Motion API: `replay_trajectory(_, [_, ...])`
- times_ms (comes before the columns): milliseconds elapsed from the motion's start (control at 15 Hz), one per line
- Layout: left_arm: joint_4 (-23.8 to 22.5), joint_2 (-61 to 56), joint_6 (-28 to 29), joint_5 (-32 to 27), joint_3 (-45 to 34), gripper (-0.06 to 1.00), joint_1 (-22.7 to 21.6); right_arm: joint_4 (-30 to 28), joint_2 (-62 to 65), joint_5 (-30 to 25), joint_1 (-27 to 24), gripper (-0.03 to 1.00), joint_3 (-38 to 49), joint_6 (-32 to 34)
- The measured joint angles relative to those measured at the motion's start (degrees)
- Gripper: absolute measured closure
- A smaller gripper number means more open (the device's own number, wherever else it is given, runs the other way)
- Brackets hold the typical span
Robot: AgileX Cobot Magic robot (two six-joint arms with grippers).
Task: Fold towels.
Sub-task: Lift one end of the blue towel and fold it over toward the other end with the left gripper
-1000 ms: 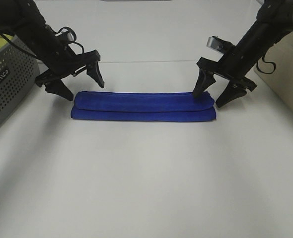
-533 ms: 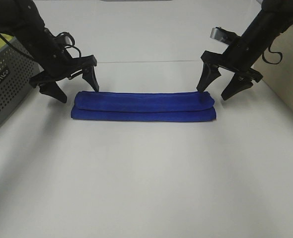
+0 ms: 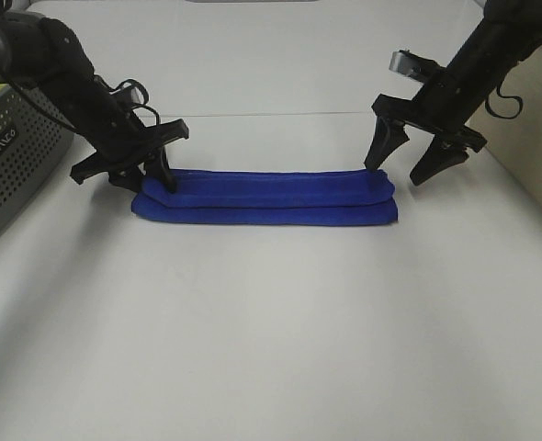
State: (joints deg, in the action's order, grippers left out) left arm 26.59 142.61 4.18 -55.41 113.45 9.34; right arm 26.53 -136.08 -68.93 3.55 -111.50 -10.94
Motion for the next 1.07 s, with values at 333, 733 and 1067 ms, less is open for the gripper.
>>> replay_trajectory(333, [-1.7,-0.2,-0.1,-0.6,0.0,0.88,0.1,-0.3,0.0,0.1,0.0,0.21,0.0,0.0])
replay_trajectory(733, [-13.6,-9.2,6.1,-7.6,0.0,0.88,0.5,-0.3,0.0,0.1,0.0,0.21,0.0,0.0])
replay_trajectory(1067, [3.3,-10.9,4.6,-9.2,0.5,0.88,0.7,-0.3,0.0,0.0,0.0,0.21,0.0,0.0])
